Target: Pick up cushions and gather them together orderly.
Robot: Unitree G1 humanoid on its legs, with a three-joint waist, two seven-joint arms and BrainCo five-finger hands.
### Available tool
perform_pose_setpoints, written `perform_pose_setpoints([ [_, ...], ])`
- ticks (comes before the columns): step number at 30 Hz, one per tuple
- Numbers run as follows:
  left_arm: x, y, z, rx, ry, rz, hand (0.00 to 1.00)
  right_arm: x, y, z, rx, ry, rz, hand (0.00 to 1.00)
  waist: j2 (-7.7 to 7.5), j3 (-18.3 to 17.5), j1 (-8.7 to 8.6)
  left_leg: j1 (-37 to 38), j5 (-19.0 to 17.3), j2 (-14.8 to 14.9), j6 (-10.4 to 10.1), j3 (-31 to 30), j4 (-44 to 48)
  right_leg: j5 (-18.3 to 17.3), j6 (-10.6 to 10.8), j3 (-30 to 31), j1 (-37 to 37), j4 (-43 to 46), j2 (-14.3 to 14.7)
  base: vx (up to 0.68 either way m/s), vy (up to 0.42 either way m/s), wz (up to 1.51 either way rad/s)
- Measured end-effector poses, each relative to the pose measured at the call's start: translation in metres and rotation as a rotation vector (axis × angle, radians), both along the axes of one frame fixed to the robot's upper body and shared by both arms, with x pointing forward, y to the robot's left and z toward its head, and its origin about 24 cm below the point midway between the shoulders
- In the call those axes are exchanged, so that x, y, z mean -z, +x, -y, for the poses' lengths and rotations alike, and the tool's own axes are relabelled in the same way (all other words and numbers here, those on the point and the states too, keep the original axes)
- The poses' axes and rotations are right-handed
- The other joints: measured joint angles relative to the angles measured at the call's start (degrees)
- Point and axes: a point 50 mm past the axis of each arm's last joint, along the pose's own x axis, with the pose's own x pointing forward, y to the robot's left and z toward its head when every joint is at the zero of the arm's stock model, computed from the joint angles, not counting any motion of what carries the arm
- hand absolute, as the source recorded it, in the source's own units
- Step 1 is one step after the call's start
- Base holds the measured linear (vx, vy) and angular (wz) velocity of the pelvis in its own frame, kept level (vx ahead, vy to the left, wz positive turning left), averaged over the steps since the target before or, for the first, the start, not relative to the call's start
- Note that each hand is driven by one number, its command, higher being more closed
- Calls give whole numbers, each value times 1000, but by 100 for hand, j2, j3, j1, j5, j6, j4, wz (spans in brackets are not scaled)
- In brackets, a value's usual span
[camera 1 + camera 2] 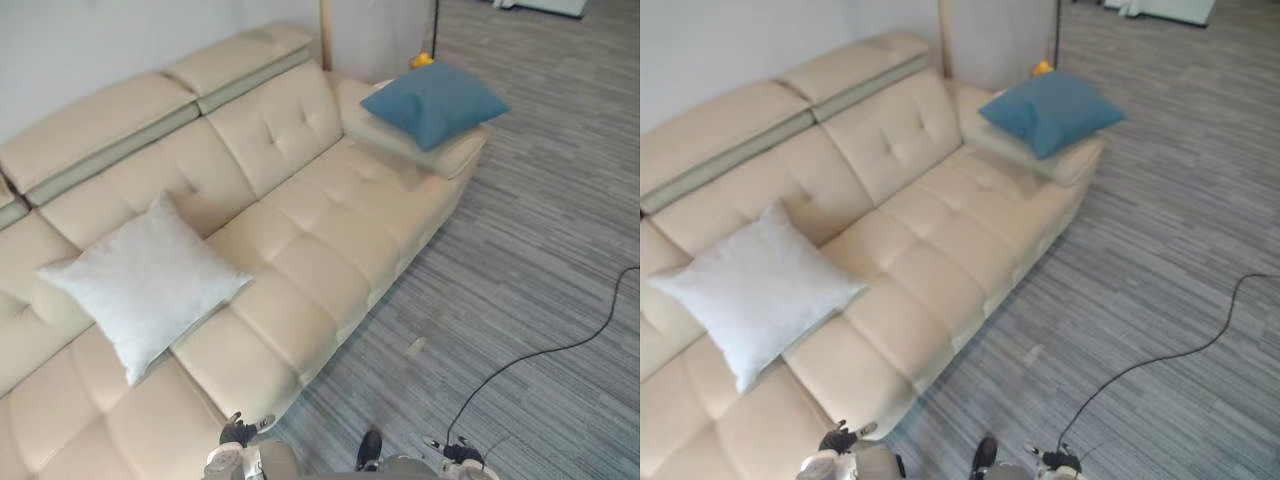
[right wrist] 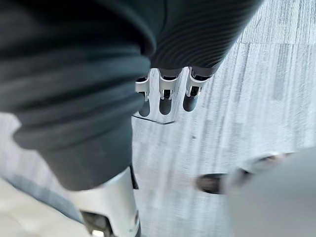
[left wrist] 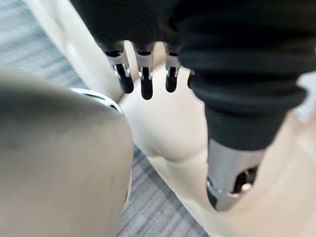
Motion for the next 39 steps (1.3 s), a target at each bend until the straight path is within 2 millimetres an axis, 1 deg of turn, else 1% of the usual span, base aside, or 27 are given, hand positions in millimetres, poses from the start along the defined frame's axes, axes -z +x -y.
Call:
perform_pose_setpoints([
  [2,-2,3,2,-6,-8,18,0,-1,6,-4,-6,8,16,0,-24,14,102,-38,-86,-242,-60,-23,-897,22,34,259,22,-102,34,117,16,-102],
  [5,-4,4,5,-13,-14,37,0,-3,7,-5,-5,9,31,0,13,-11,167,-181,-8,-549,-98,-491,-2223,39,61,638,40,-196,187,162,64,-77],
  [6,-3,1,4,-18,-15,32,0,-2,6,-5,-2,11,29,0,43,-47,188,-186,183,-601,88,-781,-2636,23,104,841,-2,-170,307,210,130,-98],
  [7,-3,0,4,-27,-20,32,0,-2,5,-6,0,13,24,0,61,-122,244,-119,300,-595,145,-757,-2652,-33,169,983,-33,-95,335,205,126,-115],
  [9,-2,-4,3,-29,-16,18,0,1,-1,-12,1,29,13,0,-134,-306,359,122,305,-571,101,-385,-2889,-195,295,1343,-81,147,284,251,101,-108],
  [11,-1,-6,-1,-23,-5,8,0,4,-9,-18,2,46,-2,0,-309,-411,384,485,239,-585,149,43,-3174,-609,838,1350,-513,1277,103,317,125,-90],
  [12,-1,-6,-2,-14,0,2,0,4,-9,-21,0,52,-2,0,-348,-399,363,742,227,-601,151,213,-3277,-781,1183,1157,-842,2202,-32,355,139,-74],
  [13,0,-8,-2,-5,1,-8,0,4,-11,-20,-1,52,-3,0,-369,-394,332,1045,154,-617,194,337,-3357,-800,1419,797,-1180,3133,-243,288,90,-44],
  [14,0,-9,-2,3,2,-14,0,4,-11,-19,-2,48,-2,0,-350,-383,305,1171,134,-608,194,386,-3401,-828,1360,582,-1246,3420,-374,296,56,-34],
  [16,1,-10,-2,-2,0,-23,0,4,-10,-19,-7,51,-5,0,-301,-346,262,1741,133,-539,196,537,-3781,-1063,945,-145,-1240,3680,-825,342,13,-27],
  [18,3,-14,-5,-3,8,-37,0,4,-2,-24,-20,67,2,0,-274,-330,196,2030,133,-353,195,576,-4027,-1079,812,-456,-1243,3027,-916,302,-74,-16],
  [19,3,-14,-7,3,13,-43,0,4,3,-25,-26,72,6,0,-291,-329,124,2058,133,-283,194,566,-4098,-902,823,-435,-1305,2425,-902,295,-176,-4],
  [20,2,-9,-7,12,16,-36,0,3,8,-25,-30,71,16,0,-326,-264,107,2124,128,-241,189,551,-4203,-552,805,-281,-1431,1773,-893,309,-211,-7],
  [22,2,-8,-9,13,20,-36,0,1,13,-23,-33,65,25,0,-351,-124,57,2301,-35,-145,-57,459,-4292,98,910,165,-1560,937,-812,344,-294,-5],
  [23,2,-10,-15,9,34,-45,0,2,10,-22,-30,66,14,0,-453,-52,42,2428,-168,-236,-202,367,-4280,661,922,350,-1563,853,-837,429,-378,-5],
  [24,3,-8,-13,8,27,-51,0,1,12,-17,-14,59,16,0,-324,1,45,2492,-179,-80,-175,220,-4097,404,656,356,-1560,1143,-711,350,-314,-12],
  [26,4,-11,-7,-10,6,-54,0,1,10,-12,8,50,16,0,-193,-52,52,2159,-162,124,-193,-128,-3002,146,523,308,-1402,1227,-530,341,-310,-22],
  [27,5,-11,-4,-33,-8,-50,0,1,8,-11,8,46,12,0,-90,-76,34,1662,19,267,-416,-369,-1872,13,481,220,-1169,1133,-417,363,-293,3],
  [28,4,-8,-1,-40,-21,-36,0,1,7,-11,3,45,10,0,-45,-56,5,1310,297,354,-497,-489,-1091,-45,435,168,-951,1027,-349,555,-266,15],
  [29,1,-4,0,-50,-30,-7,0,1,6,-9,-8,34,0,0,-12,-4,40,699,206,442,-590,-417,250,-95,314,190,-400,700,-233,412,-154,9],
  [31,0,-3,0,-57,-35,5,0,1,8,-9,-9,33,2,0,-48,10,80,463,36,413,-548,-162,398,-101,284,211,-70,485,-233,315,-89,-10],
  [33,-1,0,3,-40,-37,19,0,-1,15,-9,-14,30,18,0,-11,-7,143,208,-141,292,-369,396,-362,-102,293,270,311,177,-272,367,-28,-24],
  [35,-2,1,4,-28,-35,28,0,-5,25,-8,-21,25,44,0,-11,-1,157,115,-42,-18,-238,713,-1997,-207,383,404,507,38,-404,320,66,-26],
  [36,-2,1,4,-23,-35,26,0,-6,27,-7,-21,22,49,0,-4,-4,165,91,239,-219,-172,724,-2888,-253,457,451,609,-8,-478,372,141,-24],
  [37,-1,0,6,-22,-39,23,0,-5,25,-7,-21,20,43,0,45,-35,188,123,665,-330,-208,720,-3708,-350,582,512,693,-19,-509,366,167,-29],
  [38,-1,-1,8,-27,-44,21,0,-4,23,-6,-20,20,36,0,87,-56,232,125,1139,-330,-246,702,-3876,-443,657,585,740,-3,-489,388,204,-40],
  [39,-1,-1,9,-29,-46,23,0,-2,19,-9,-25,27,24,0,86,-82,311,264,1381,-405,25,746,-3878,-540,773,702,868,-10,-530,496,226,-31],
])
